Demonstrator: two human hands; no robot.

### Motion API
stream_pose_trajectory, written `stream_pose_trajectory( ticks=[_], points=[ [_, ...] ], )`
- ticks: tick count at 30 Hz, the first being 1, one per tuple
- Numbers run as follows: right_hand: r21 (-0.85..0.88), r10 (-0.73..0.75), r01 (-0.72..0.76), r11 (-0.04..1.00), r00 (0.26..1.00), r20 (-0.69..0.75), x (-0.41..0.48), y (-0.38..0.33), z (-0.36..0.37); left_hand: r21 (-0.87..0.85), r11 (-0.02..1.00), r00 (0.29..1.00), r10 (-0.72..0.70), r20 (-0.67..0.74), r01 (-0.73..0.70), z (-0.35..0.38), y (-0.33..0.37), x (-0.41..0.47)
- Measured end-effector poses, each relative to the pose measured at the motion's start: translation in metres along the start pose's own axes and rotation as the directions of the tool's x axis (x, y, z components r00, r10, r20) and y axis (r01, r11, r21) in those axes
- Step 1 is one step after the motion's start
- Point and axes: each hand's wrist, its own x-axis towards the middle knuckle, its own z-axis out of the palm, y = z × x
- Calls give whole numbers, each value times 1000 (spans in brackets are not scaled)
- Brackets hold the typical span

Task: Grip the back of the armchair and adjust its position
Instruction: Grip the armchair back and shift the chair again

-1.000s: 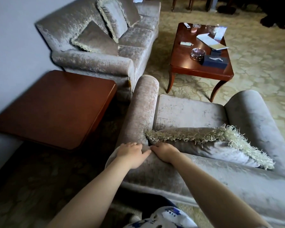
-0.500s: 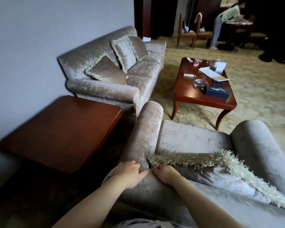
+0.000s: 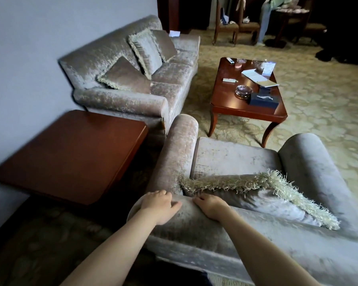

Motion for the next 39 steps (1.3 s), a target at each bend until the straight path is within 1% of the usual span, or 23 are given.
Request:
stream_pose_trajectory(
  ticks=[6,10,13,16,18,20,21,24,26,30,35,39],
  points=[
    [-12,-10,10,1000,1000,22,3,2,2,13,1000,997,1,-72,0,3,3,-2],
    [-28,-38,38,999,999,5,5,4,5,-5,1000,995,-7,-96,7,5,0,0],
    [-29,-38,40,999,999,38,10,9,7,-39,999,998,-23,-65,21,11,4,2],
    [-11,-61,61,998,998,14,21,0,-12,-82,996,997,-34,-69,28,-3,-2,17],
    [-4,-63,63,998,998,8,26,-6,-22,-87,996,995,-36,-93,27,-13,-10,23],
    [-26,-46,46,999,999,17,21,-9,-20,-73,997,997,-37,-68,32,-11,-10,18],
    [-29,-33,33,999,999,8,14,-8,-16,-69,997,997,-41,-64,37,-7,-9,13],
    [-18,-9,8,1000,998,-69,0,-5,-10,-64,997,993,-44,-114,37,3,-6,-2],
    [-26,-4,2,1000,996,-92,-7,-3,-11,-71,997,991,-30,-134,20,5,-8,-5],
    [-66,26,-37,997,988,-155,-27,4,-8,-55,998,991,-32,-129,25,5,-10,-7],
    [-115,-19,-11,993,967,-255,-53,25,-4,-46,999,992,-29,-124,23,9,-9,-9],
    [-132,-36,0,991,963,-268,-64,46,-10,-15,1000,990,-27,-141,25,5,-9,-8]
  ],
)
